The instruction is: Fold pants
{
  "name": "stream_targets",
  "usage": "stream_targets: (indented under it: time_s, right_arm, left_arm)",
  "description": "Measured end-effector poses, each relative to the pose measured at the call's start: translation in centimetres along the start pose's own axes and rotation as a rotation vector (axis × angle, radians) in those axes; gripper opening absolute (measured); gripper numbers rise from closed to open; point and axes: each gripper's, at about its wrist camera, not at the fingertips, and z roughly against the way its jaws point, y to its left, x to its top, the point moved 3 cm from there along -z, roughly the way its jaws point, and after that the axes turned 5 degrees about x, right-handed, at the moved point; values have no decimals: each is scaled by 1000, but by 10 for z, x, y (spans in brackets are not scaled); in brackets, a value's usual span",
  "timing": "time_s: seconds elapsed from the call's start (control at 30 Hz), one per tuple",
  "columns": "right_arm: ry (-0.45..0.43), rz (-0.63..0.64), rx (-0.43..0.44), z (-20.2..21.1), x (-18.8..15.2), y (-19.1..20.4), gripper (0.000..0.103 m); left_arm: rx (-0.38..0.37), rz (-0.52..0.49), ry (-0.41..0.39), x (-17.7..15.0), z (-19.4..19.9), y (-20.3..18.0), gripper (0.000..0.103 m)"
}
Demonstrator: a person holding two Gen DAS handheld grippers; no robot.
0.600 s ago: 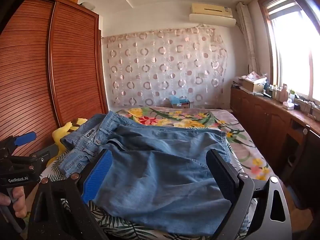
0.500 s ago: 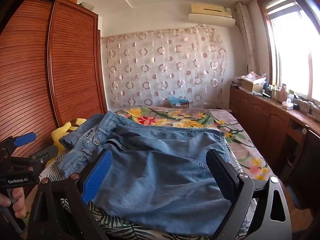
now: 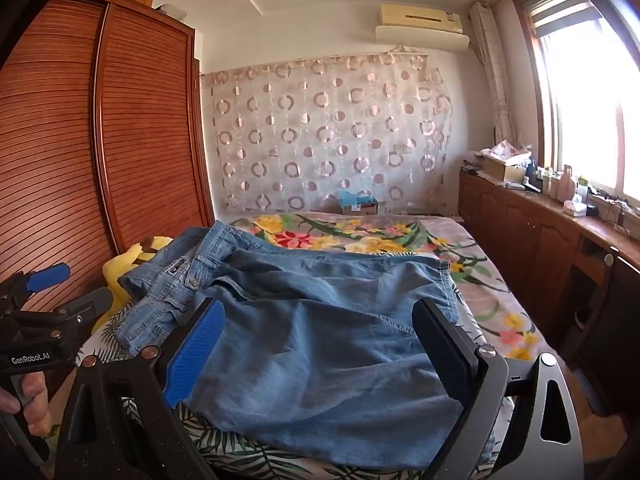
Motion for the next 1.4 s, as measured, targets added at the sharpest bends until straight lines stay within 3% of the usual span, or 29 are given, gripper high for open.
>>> stream_targets:
  time_s: [1.4]
  right_arm:
    - [-19,12,-6,0,2,1,96]
  left_arm:
    - [0,2,-9,1,2,0,103]
